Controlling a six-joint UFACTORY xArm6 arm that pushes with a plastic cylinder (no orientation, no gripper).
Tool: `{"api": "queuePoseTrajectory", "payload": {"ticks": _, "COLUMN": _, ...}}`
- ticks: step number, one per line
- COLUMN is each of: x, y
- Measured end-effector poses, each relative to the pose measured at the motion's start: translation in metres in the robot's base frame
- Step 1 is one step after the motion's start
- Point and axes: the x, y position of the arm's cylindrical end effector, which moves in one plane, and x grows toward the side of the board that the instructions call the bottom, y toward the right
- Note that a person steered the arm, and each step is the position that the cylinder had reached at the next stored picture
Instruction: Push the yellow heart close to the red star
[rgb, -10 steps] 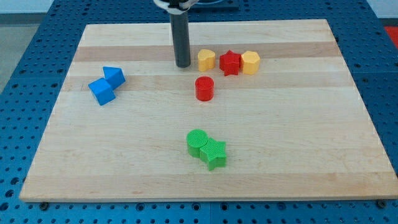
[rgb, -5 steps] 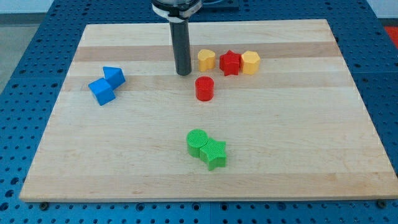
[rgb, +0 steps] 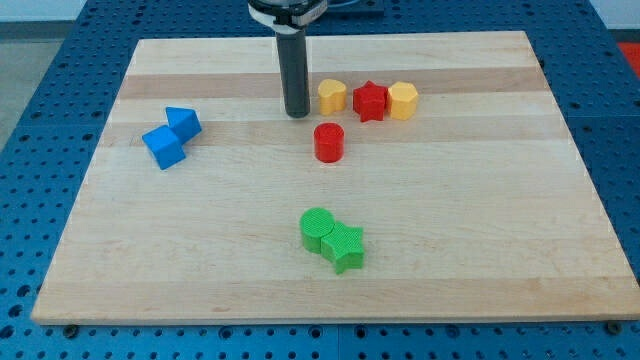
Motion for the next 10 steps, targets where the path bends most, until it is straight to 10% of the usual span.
{"api": "queuePoseTrajectory", "payload": {"ticks": 10, "x": -0.036, "y": 0.033}}
